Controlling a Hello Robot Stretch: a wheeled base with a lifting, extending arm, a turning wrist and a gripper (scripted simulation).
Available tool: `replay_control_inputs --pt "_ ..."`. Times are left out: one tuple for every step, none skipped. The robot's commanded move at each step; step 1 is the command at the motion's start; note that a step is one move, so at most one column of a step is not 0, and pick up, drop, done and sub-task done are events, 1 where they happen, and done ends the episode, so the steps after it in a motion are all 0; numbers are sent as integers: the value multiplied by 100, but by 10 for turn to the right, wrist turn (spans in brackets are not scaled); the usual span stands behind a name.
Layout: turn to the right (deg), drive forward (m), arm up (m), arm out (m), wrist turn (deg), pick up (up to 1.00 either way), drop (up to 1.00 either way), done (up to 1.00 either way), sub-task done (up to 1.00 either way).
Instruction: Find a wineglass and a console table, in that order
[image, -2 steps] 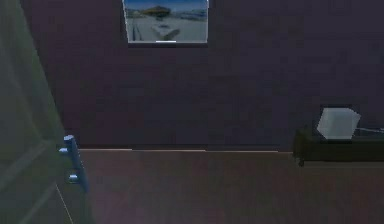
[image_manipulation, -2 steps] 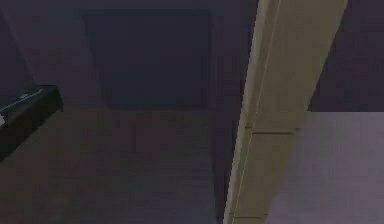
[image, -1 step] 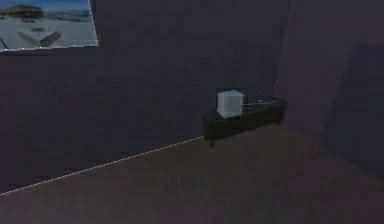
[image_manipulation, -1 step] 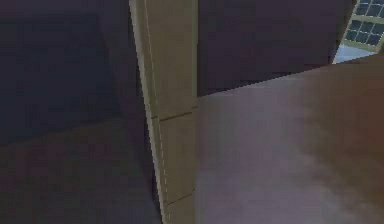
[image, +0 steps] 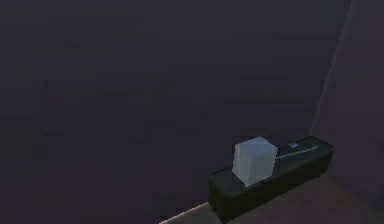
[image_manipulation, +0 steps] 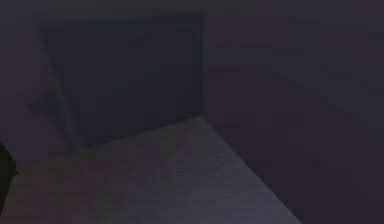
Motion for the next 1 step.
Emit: replay_control_inputs --pt "0 10 0 0 0 0 0 0 0"
